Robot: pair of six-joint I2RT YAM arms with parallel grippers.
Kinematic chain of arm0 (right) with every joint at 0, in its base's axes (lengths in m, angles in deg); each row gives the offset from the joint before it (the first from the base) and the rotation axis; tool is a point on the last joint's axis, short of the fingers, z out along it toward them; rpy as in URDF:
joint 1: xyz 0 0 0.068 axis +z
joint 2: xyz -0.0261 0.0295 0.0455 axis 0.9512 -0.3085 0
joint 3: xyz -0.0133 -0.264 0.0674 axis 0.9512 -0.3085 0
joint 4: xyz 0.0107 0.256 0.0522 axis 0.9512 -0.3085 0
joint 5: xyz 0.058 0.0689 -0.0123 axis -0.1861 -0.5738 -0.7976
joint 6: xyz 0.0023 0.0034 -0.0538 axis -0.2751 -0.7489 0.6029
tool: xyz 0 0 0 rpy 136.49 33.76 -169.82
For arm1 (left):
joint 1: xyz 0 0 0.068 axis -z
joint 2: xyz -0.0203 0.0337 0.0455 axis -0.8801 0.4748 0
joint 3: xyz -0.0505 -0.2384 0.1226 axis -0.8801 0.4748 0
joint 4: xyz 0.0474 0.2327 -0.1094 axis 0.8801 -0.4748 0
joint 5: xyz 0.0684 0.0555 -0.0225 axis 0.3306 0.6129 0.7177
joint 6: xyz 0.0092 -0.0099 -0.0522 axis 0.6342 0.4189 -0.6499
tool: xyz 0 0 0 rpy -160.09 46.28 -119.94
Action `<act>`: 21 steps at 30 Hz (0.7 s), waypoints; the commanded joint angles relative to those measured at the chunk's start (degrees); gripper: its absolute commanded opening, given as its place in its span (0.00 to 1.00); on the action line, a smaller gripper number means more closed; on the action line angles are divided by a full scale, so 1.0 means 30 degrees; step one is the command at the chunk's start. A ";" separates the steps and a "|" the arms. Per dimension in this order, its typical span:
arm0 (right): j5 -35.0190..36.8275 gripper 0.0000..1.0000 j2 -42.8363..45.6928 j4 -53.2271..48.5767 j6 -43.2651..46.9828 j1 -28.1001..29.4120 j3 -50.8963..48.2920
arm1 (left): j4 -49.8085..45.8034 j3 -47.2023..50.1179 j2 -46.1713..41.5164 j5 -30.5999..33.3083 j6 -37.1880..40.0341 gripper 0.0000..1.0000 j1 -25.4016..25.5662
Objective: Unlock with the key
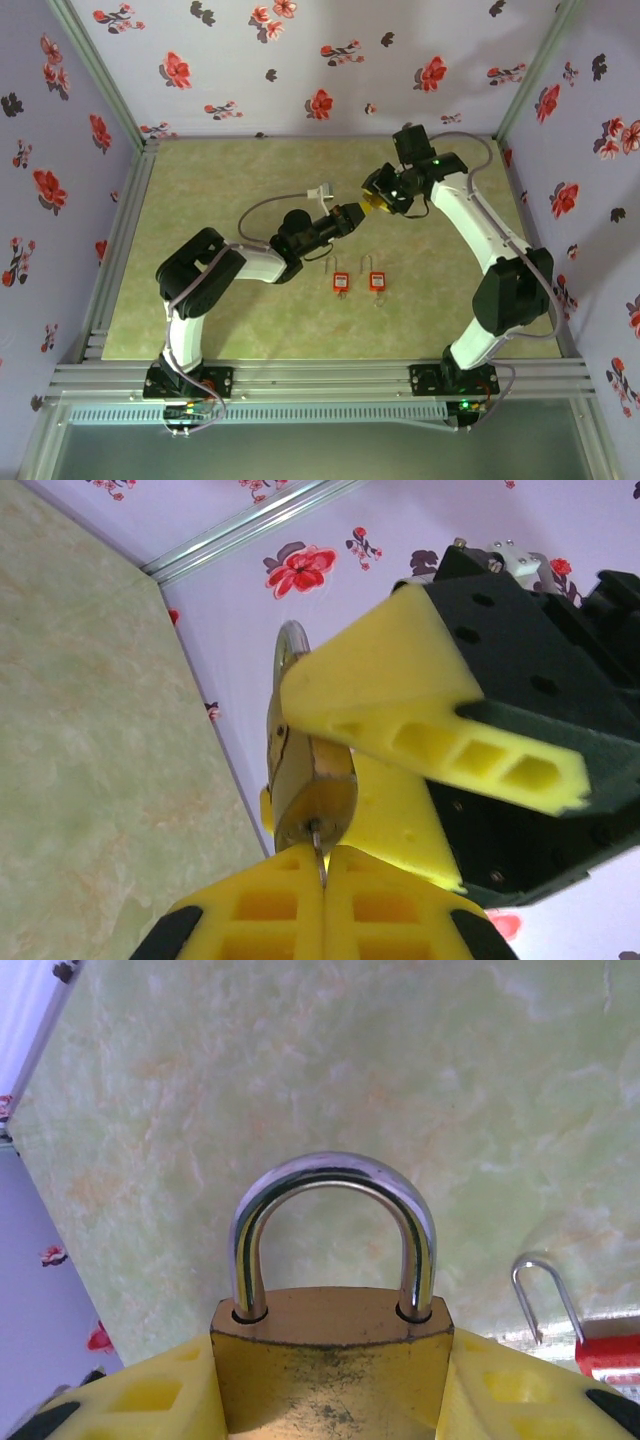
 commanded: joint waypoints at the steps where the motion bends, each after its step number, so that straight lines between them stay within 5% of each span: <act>1: -0.1731 0.13 -0.0017 -0.1843 -0.0396 0.1318 0.0286 | 0.1321 -0.1394 0.0637 -0.0073 0.0147 0.00 0.0087; 10: -0.1656 0.10 0.0012 -0.1486 -0.1731 0.2486 -0.0052 | 0.0708 -0.2590 0.1270 0.0198 0.1254 0.00 0.0257; 21: -0.2073 0.08 -0.0599 -0.3318 -0.0510 0.1024 0.1136 | -0.2632 -0.0416 -0.0950 -0.0455 0.5849 0.00 0.0606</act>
